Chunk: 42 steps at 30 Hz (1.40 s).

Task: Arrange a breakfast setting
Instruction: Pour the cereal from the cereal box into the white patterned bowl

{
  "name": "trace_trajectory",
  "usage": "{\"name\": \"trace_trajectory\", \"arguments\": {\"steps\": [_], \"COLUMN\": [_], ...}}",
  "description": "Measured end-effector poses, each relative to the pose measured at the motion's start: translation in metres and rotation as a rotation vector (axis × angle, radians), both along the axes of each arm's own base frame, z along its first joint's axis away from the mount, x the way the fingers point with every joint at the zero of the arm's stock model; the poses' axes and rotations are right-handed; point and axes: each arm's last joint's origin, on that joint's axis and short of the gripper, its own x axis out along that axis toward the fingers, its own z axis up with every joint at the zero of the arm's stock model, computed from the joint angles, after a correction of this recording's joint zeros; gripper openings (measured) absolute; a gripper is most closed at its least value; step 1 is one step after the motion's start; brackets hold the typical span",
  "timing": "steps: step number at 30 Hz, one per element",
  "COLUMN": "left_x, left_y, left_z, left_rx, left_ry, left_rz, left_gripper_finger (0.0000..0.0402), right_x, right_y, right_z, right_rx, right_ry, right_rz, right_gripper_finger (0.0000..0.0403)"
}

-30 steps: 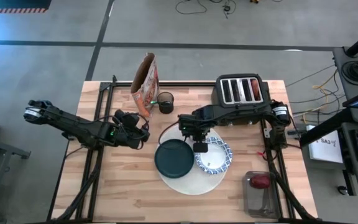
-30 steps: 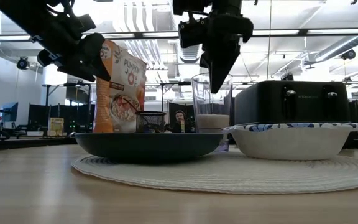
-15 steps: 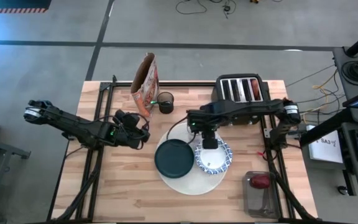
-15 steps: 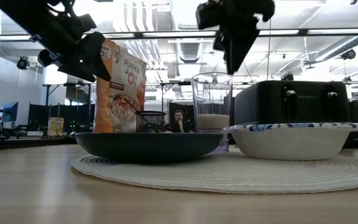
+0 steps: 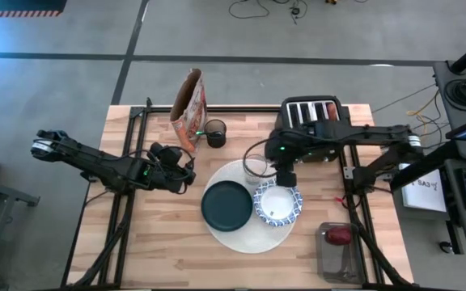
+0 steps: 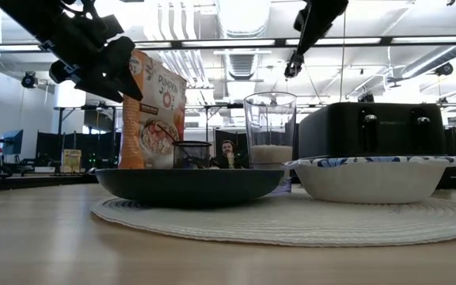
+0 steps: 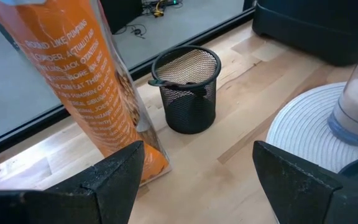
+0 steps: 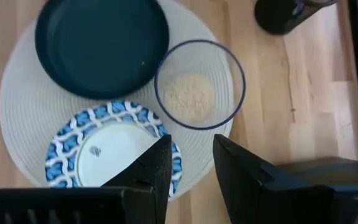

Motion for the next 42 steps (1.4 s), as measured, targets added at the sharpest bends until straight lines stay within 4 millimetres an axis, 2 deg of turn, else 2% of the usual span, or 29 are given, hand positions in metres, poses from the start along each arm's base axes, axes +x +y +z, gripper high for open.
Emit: {"name": "trace_trajectory", "arguments": {"steps": [11,19,27,38,42], "left_x": [-0.001,-0.001,-0.001,-0.001,-0.001], "left_y": [0.0,0.0,0.0,0.001,0.001], "left_z": [0.0,0.0,0.0,0.001,0.001], "left_rx": [0.002,0.002,0.009,0.02,0.016], "left_ry": [0.007,0.007,0.005,-0.017,-0.022], "left_rz": [0.0,0.0,0.005,0.029,0.032], "left_gripper_finger": [0.0283,0.0283,0.0283,0.0283,0.0283], "right_x": [-0.059,-0.095,-0.115,-0.132,-0.138], "right_y": [0.002,0.003,0.004,0.003,0.004], "right_z": [-0.038,-0.055,-0.084,-0.127,-0.136], "right_rx": [0.07,0.131,0.148,0.13,0.134], "right_ry": [-0.119,-0.303,-0.427,-0.437,-0.489], "right_rz": [-0.117,-0.187,-0.192,-0.209,-0.205], "right_gripper_finger": [0.011,0.01,0.0101,0.0093,0.0094]}}
